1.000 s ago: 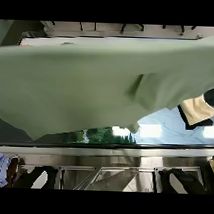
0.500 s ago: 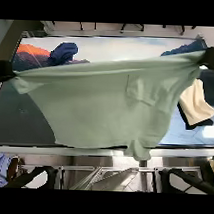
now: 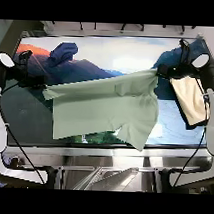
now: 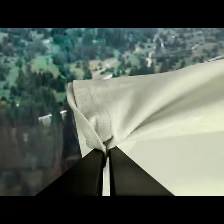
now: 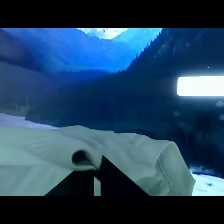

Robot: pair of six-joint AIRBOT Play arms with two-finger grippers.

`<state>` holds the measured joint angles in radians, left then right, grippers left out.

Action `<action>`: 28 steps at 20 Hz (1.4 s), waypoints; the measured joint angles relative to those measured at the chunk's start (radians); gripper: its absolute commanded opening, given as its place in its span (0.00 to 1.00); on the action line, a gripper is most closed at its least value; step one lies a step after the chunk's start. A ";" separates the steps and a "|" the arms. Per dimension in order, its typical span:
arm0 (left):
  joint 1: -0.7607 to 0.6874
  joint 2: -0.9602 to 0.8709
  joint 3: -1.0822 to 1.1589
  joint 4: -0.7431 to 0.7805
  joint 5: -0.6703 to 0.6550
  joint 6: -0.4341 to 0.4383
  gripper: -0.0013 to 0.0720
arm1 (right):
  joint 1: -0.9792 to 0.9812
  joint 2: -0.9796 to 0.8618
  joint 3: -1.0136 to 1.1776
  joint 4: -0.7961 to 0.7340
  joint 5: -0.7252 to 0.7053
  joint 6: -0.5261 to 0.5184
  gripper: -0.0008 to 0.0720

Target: Fold the shirts.

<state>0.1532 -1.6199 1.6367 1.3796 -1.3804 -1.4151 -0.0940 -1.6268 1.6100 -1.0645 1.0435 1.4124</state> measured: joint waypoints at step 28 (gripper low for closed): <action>0.119 0.291 -0.627 -0.050 -0.161 -0.011 0.68 | -0.087 0.100 -0.269 -0.047 0.467 -0.024 0.98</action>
<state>0.2718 -1.3285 1.0096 1.3296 -1.5414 -1.4258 -0.1810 -1.5265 1.3415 -1.1114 1.5108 1.3884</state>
